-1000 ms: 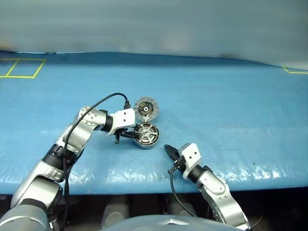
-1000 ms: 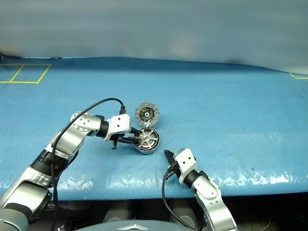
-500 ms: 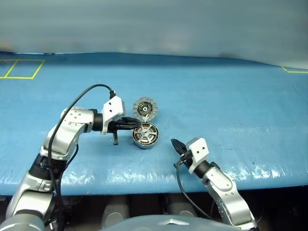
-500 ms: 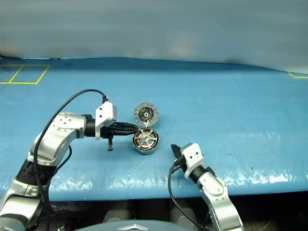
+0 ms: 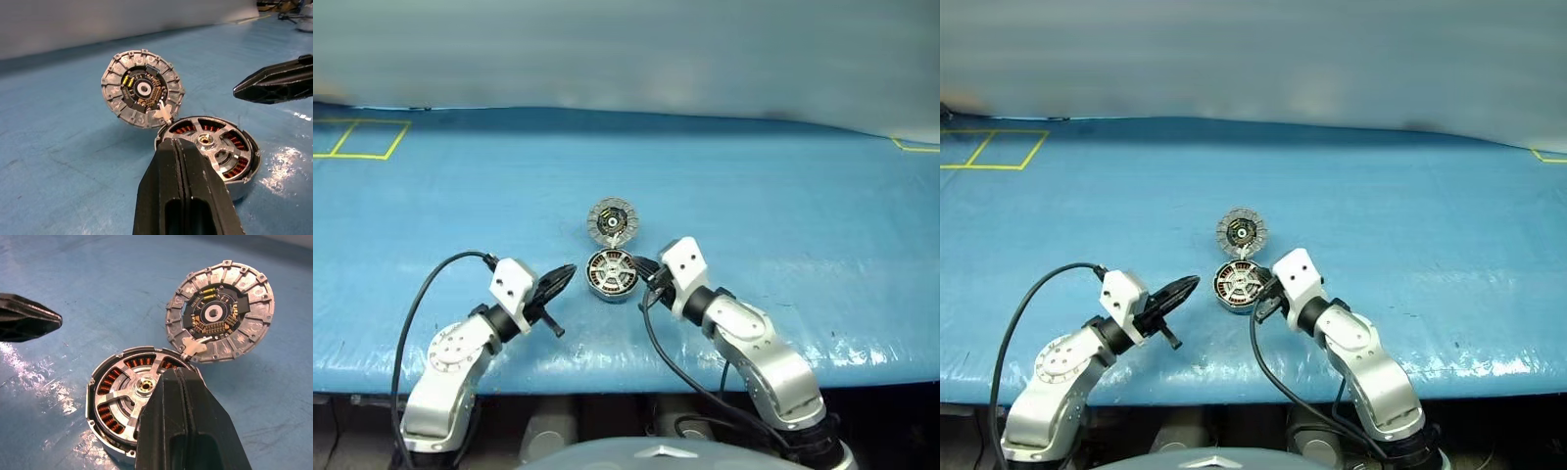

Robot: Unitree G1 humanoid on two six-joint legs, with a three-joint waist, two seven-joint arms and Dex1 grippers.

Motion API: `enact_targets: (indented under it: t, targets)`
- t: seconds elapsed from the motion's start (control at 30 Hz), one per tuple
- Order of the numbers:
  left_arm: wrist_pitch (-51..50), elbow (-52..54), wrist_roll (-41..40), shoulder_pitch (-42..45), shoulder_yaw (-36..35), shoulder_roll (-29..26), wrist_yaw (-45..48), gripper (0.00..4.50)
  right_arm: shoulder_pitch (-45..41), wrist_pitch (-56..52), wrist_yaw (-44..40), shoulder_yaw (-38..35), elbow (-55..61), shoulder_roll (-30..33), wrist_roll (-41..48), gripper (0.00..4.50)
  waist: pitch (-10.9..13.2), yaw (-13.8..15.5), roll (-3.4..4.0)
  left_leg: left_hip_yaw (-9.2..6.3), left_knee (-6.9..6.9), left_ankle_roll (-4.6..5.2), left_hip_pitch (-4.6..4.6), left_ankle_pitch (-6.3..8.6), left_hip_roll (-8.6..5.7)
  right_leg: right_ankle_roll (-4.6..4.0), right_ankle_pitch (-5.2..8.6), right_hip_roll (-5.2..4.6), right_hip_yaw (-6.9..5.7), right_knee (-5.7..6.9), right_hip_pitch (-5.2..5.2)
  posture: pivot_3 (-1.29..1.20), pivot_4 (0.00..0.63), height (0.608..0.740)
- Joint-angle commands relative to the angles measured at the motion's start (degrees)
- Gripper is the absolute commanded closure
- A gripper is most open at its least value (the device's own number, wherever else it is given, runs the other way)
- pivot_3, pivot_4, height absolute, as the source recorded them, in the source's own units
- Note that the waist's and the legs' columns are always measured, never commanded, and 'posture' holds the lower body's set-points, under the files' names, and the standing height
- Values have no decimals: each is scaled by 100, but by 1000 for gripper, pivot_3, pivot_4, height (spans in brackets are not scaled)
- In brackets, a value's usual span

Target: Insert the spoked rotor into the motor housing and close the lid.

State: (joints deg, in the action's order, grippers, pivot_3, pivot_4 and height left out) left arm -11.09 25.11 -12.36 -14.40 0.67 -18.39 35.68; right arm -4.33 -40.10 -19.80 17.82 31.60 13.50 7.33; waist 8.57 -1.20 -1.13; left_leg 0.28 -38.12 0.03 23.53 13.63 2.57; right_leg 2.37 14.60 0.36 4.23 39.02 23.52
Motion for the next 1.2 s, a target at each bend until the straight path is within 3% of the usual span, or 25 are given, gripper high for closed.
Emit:
enact_targets:
  t: [0.03,0.43,0.8,1.2]
  targets:
    - [517,8,118,-226,200,183,-214,4478,-290,-198,168,137,-86,-199,-61,4500,-1,-1,-1,1,0,1,1,-1,0,0,0,0,0,0,1,0,150,740]
    - [982,-449,272,-562,535,342,-502,4478,-436,33,296,639,-1039,-500,-343,4500,-1,-89,0,2,9,2,2,-1,-2,-1,1,6,-3,-3,7,0,150,740]
    - [1221,-965,267,-412,650,278,-404,4478,-410,-191,620,320,-1280,-884,-336,4500,-2,-96,0,1,9,2,-1,-1,0,-2,1,6,-2,-3,5,0,150,740]
    - [1253,-1029,226,-388,741,234,-347,4478,-324,-456,604,348,-1190,-799,-360,4500,-2,-95,0,1,17,2,-1,-1,3,-3,2,2,-1,-9,6,0,150,740]
